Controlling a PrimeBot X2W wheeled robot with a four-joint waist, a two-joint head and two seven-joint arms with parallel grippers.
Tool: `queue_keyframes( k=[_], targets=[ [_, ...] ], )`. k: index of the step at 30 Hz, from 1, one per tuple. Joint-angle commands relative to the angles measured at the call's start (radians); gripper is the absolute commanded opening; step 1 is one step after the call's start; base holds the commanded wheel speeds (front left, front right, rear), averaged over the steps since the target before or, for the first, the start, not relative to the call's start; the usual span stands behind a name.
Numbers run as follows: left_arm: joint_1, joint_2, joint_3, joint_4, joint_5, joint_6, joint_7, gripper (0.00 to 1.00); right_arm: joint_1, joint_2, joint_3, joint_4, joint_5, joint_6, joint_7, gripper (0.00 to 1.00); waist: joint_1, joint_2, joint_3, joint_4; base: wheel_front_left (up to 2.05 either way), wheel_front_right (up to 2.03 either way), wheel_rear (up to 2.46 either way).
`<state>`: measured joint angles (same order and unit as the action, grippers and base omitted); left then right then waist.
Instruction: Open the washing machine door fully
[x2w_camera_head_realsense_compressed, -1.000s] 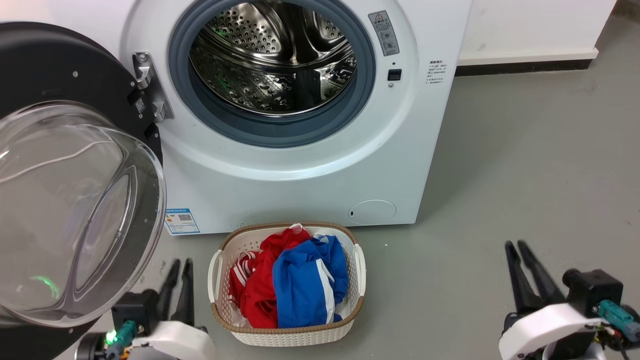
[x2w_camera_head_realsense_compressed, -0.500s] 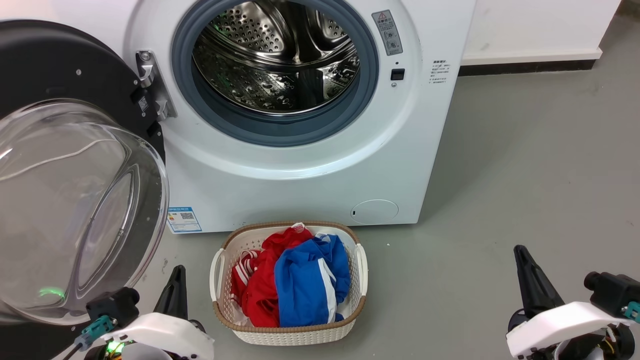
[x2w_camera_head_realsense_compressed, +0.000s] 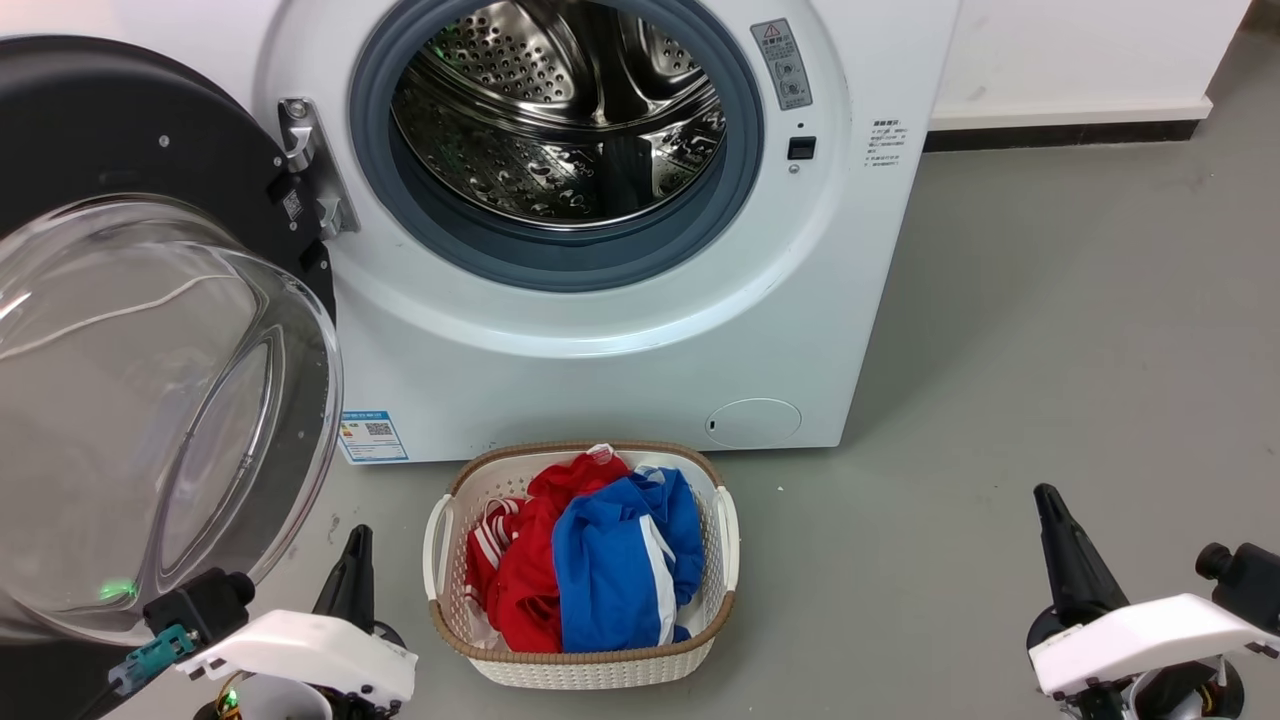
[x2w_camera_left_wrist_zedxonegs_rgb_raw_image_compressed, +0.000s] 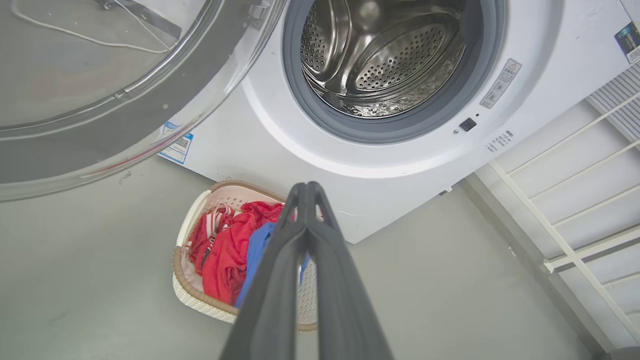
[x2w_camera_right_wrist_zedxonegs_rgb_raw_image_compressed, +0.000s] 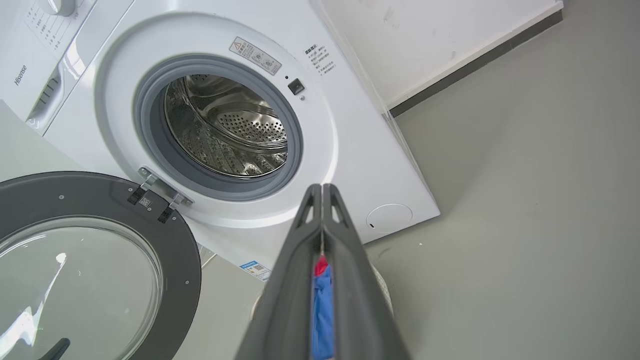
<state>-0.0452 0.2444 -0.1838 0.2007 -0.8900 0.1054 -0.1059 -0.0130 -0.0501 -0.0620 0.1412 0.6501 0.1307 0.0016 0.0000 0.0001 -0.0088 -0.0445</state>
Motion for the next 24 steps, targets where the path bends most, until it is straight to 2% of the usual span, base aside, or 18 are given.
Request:
queue_keyframes(
  k=[1,24],
  targets=[
    [-0.03,0.003,0.014,-0.01,-0.019,-0.007,0.003,0.0,-0.031,-0.001,-0.004,-0.008,0.026,0.0,0.004,0.0,0.0,-0.0001,0.0,0.0,0.0,0.0,0.0],
    [-0.043,-0.059,0.105,0.005,-0.254,-0.084,0.072,0.0,-0.055,-0.001,-0.02,0.028,0.335,0.0,0.04,0.0,0.0,-0.0001,0.003,0.011,0.0,0.0,0.0]
  ],
)
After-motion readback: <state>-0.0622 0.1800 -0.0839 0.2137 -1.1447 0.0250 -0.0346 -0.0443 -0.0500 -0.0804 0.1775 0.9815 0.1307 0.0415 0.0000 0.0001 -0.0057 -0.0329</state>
